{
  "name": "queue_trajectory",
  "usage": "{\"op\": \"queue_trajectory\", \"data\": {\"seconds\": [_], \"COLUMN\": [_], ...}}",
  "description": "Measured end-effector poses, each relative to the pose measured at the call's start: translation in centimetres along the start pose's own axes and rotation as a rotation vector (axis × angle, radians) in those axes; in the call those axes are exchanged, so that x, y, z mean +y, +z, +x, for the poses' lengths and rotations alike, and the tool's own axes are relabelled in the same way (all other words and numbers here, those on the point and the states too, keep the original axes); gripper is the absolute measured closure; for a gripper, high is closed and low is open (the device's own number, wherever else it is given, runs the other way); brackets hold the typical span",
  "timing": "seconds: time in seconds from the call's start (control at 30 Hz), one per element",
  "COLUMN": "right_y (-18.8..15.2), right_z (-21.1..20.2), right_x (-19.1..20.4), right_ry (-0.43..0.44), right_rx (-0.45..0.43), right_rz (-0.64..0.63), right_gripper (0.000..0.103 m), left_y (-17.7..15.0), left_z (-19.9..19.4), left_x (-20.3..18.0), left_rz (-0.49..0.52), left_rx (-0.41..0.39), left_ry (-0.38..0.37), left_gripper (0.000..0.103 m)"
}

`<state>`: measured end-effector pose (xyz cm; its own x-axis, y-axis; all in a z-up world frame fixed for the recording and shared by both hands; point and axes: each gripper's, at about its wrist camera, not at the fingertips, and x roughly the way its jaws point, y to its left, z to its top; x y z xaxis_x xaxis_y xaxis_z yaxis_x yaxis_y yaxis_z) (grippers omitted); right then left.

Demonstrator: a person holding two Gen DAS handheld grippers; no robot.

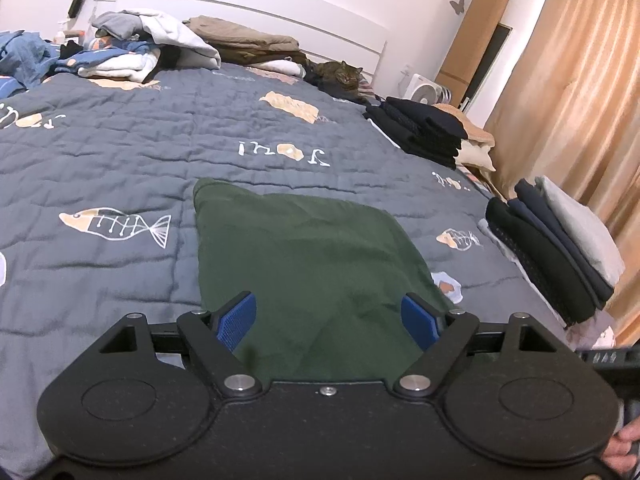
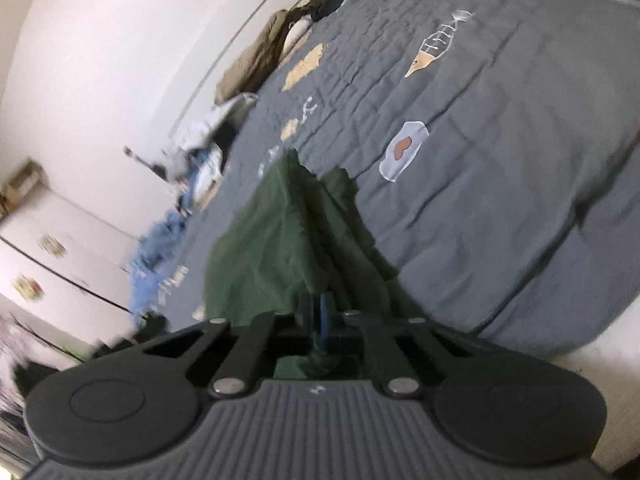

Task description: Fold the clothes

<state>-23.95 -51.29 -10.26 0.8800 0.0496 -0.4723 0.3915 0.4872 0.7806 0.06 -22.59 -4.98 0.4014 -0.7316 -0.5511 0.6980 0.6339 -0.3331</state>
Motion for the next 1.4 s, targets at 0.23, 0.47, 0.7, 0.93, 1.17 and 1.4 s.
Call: {"op": "queue_trajectory", "data": {"seconds": [0.23,0.47,0.7,0.93,1.17,1.4], "right_y": [0.2,-0.1,0.7,1.8,4.2,8.1], "right_z": [-0.7,0.4,-2.1,-1.2,3.9,8.0], "right_x": [-1.0,-1.4,-1.0,2.6,5.6,6.9], "right_ry": [0.012,-0.170,-0.163,-0.027,-0.065,-0.088], "right_rx": [-0.024,0.046,-0.047,-0.066,0.025,0.033], "right_rz": [0.067,-0.025,-0.010,-0.114,-0.247,-0.374], "right_gripper": [0.101,0.099,0.096,0.095,0.092,0.067], "left_y": [-0.8,-1.1,-1.1,-1.0,-0.9,-0.8], "left_z": [0.0,0.6,0.8,1.0,1.4,1.7], "left_x": [-0.7,-0.7,-0.7,-0.5,0.5,1.6], "left_rz": [0.017,0.024,0.032,0.011,0.007,0.004], "left_rx": [0.013,0.038,0.047,0.057,0.068,0.078], "left_ry": [-0.003,0.006,0.016,0.014,0.044,0.074], "left_gripper": [0.024,0.024,0.024,0.023,0.023,0.023]}}
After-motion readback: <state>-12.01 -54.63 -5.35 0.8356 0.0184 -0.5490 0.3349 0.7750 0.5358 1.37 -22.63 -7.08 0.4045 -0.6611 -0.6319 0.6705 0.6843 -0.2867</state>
